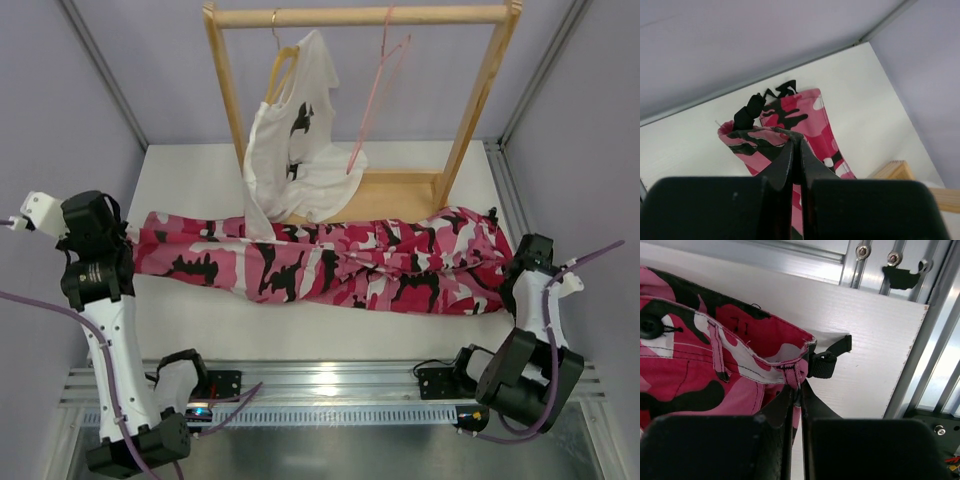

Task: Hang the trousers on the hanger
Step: Fold the trousers

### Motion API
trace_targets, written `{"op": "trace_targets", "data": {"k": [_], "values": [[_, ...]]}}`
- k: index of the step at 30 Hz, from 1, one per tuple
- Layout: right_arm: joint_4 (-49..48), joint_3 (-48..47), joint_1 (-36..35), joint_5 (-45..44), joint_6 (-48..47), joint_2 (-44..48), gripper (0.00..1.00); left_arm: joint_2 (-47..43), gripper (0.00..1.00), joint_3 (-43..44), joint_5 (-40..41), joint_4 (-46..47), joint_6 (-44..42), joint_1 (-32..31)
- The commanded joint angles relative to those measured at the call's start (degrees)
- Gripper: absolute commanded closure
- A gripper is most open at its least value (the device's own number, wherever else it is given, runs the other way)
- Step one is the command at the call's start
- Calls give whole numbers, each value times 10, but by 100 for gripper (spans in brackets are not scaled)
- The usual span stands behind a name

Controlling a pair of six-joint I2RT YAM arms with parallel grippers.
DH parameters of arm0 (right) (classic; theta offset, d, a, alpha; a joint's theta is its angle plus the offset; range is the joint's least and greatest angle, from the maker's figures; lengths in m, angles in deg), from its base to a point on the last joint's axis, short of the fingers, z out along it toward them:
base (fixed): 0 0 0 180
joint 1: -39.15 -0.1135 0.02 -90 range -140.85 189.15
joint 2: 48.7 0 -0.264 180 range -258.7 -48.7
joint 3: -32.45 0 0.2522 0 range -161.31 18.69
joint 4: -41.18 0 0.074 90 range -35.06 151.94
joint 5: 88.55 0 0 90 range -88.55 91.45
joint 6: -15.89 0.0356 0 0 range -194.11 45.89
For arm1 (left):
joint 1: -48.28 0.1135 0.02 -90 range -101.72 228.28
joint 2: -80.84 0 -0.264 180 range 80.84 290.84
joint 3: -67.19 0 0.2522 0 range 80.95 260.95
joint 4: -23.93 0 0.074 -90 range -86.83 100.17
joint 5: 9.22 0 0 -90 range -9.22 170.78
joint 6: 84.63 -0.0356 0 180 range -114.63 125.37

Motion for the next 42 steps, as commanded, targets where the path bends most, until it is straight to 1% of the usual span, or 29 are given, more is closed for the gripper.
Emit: {"op": "trace_targets", "data": {"k": [1, 2, 3, 6, 8, 11, 12, 13, 15, 16, 17, 19, 21, 23, 24, 27, 28, 31, 32, 35, 36, 39, 42], "values": [[3, -39, 31, -32, -28, 7, 96, -46, 100, -32, 50, 71, -6, 27], [-1, -43, 58, -26, -48, -10, 96, -89, 100, -57, 36, 107, -8, 28], [-7, -50, 74, -19, -60, -19, 96, -101, 99, -94, 25, 149, -8, 30], [-17, -60, 136, 15, -86, -53, 96, -92, 100, -81, 27, 120, -8, 35], [-14, -60, 146, 38, -78, -56, 96, -92, 100, -69, 32, 110, -10, 35], [-20, -60, 153, 49, -71, -53, 96, -89, 100, -52, 41, 104, 2, 35], [-15, -65, 154, 45, -64, -53, 96, -82, 100, -43, 62, 94, 6, 35], [-8, -67, 158, 45, -63, -53, 96, -55, 100, -22, 74, 82, 14, 35], [-7, -70, 162, 44, -61, -49, 96, -25, 100, 3, 111, 30, 20, 37], [-9, -71, 165, 39, -64, -47, 96, 11, 99, 13, 121, 9, 25, 39], [-6, -73, 169, 32, -64, -45, 96, 27, 100, 33, 130, -52, 26, 41], [8, -78, 175, 11, -66, -43, 96, 50, 100, 32, 152, -88, 23, 48], [22, -80, 176, 13, -63, -32, 96, 46, 100, -13, 161, -68, -2, 54], [29, -83, 176, 39, -66, -13, 96, 35, 100, -51, 152, -52, -11, 67], [42, -95, 176, 45, -70, -7, 96, 35, 100, -57, 138, -44, -13, 85], [69, -129, 176, 45, -67, 25, 96, 56, 100, -66, 48, -53, -6, 113], [78, -140, 176, 40, -67, 34, 96, 64, 100, -74, 23, -52, -6, 113], [124, -181, 175, 26, -69, 63, 96, 107, 99, -95, 13, -58, -1, 114], [129, -193, 176, 7, -71, 73, 96, 121, 100, -96, 12, -57, -3, 113], [148, -215, 176, -48, -90, 101, 96, 151, 99, -95, 40, -42, -10, 113], [148, -214, 176, -53, -95, 110, 96, 166, 100, -101, 47, -33, -15, 113], [145, -206, 176, -27, -101, 117, 96, 192, 100, -114, 43, -16, -35, 113], [131, -196, 176, -3, -100, 132, 96, 240, 100, -130, 31, -10, -45, 113]]}}
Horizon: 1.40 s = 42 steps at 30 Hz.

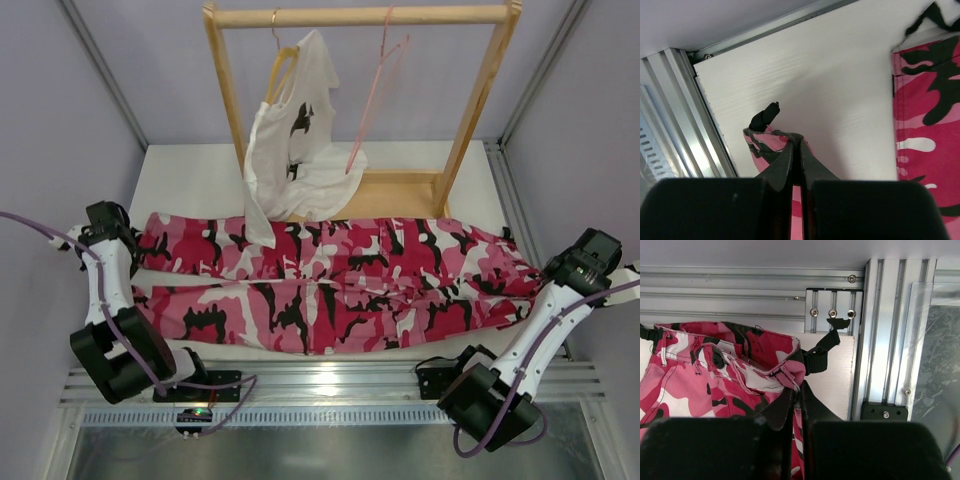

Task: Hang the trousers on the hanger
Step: Fold the trousers

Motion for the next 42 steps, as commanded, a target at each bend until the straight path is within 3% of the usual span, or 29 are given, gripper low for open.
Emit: {"op": "trace_targets", "data": {"k": [1, 3, 4, 7, 10, 14, 20, 26, 29, 35, 37, 40, 42], "values": [[-25, -7, 5, 2, -12, 20, 96, 34, 100, -8, 2, 35, -22, 5], [-39, -11, 4, 79, -5, 34, 97, 32, 89, -7, -9, 41, -23, 6], [-59, -2, 5, 127, 0, 62, 96, 15, 77, -8, -11, 44, -25, 5], [-128, 66, 5, 291, 17, 93, 96, -16, 55, -6, -42, 46, -20, 5], [-149, 99, 5, 285, 31, 111, 96, -59, 27, -14, -51, 41, -5, 6], [-116, 44, 4, 272, 14, 69, 96, -95, 28, -41, -67, 56, -25, 6], [-121, 25, -5, 282, 24, 62, 96, -117, 28, -95, -95, 31, 23, 5], [-134, 38, -10, 300, 16, 52, 96, -159, 40, -117, -59, -2, 70, 5], [-137, 44, -18, 307, 12, 50, 96, -176, 40, -119, -48, -5, 100, 6], [-138, 38, -23, 318, 13, 39, 96, -96, 39, -145, -102, 15, 108, 37], [-139, 40, -23, 314, 12, 39, 96, -70, 48, -164, -127, 39, 105, 46], [-145, 47, -26, 318, 13, 41, 96, -38, 69, -167, -155, 77, 95, 46], [-149, 51, -29, 329, 17, 44, 97, -14, 81, -164, -139, 88, 89, 47]]}}
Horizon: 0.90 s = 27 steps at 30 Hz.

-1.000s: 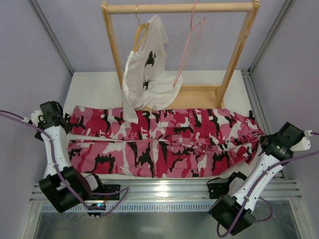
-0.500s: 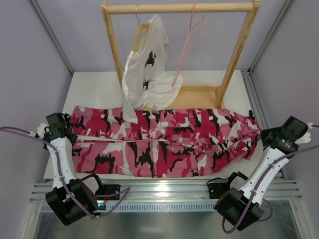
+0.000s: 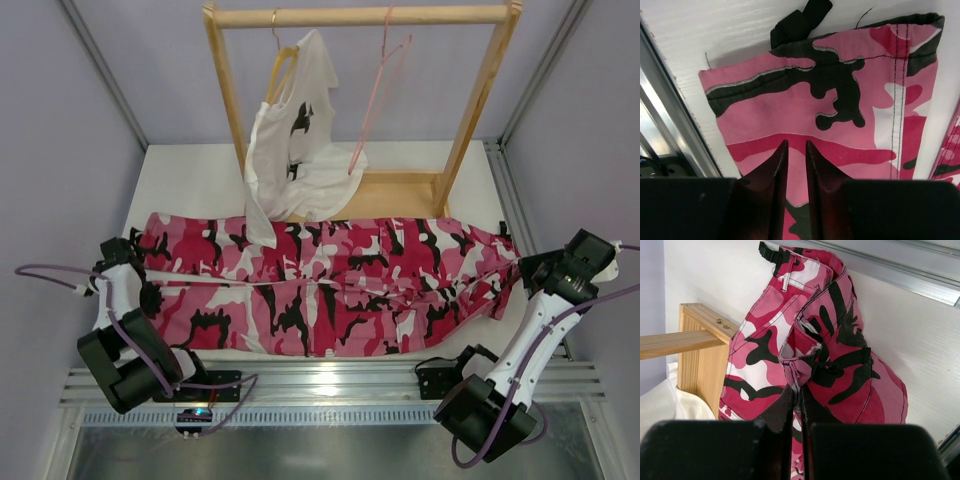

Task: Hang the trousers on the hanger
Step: Fold the trousers

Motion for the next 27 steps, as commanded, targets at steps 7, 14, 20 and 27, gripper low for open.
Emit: {"op": "trace_targets", "data": {"k": [7, 14, 20, 27], "values": [[-35, 2, -6, 27, 16, 29, 96, 158, 89, 60, 8, 74, -35, -6], [-28, 1, -6, 15, 17, 46, 96, 237, 91, 151, 27, 85, -52, -38], [-21, -7, -6, 18, 21, 56, 96, 226, 86, 199, 57, 73, -56, -90], [-36, 17, -7, 39, 26, 70, 96, 77, 45, 135, 66, 58, -18, -68]]}}
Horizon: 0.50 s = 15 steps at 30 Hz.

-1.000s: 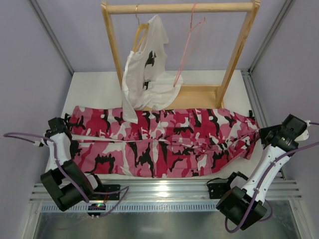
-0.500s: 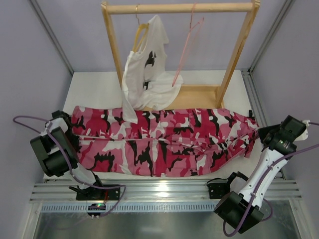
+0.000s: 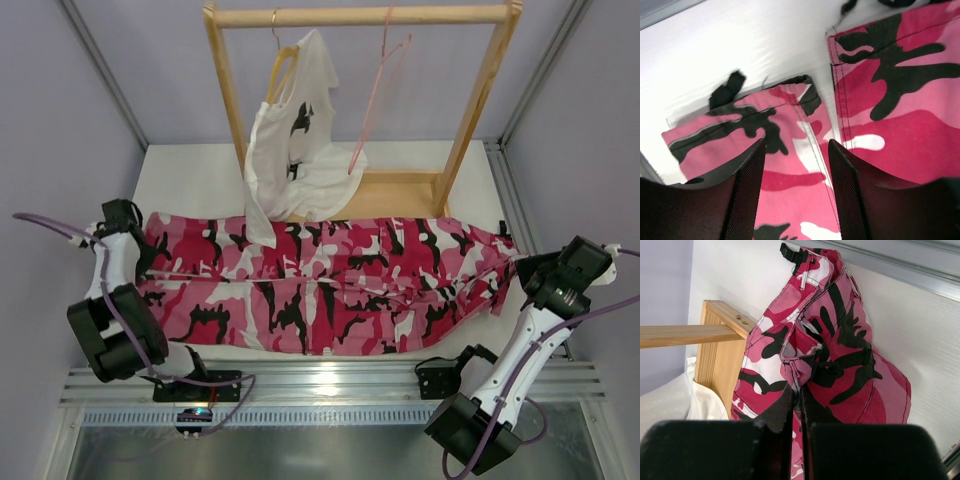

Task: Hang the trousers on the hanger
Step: Fold the trousers

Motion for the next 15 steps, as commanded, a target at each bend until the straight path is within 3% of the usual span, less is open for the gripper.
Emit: {"op": "trace_targets", "data": {"k": [1, 3, 15], "values": [[-32, 10, -4, 23, 8, 13, 96, -90, 45, -44, -11, -7, 40, 51], [-32, 11, -4, 25, 2, 8, 96, -106, 46, -88, -57, 14, 45, 81], [-42, 15, -4, 34, -6, -12, 96, -98, 46, -153, -39, -16, 66, 149]]}}
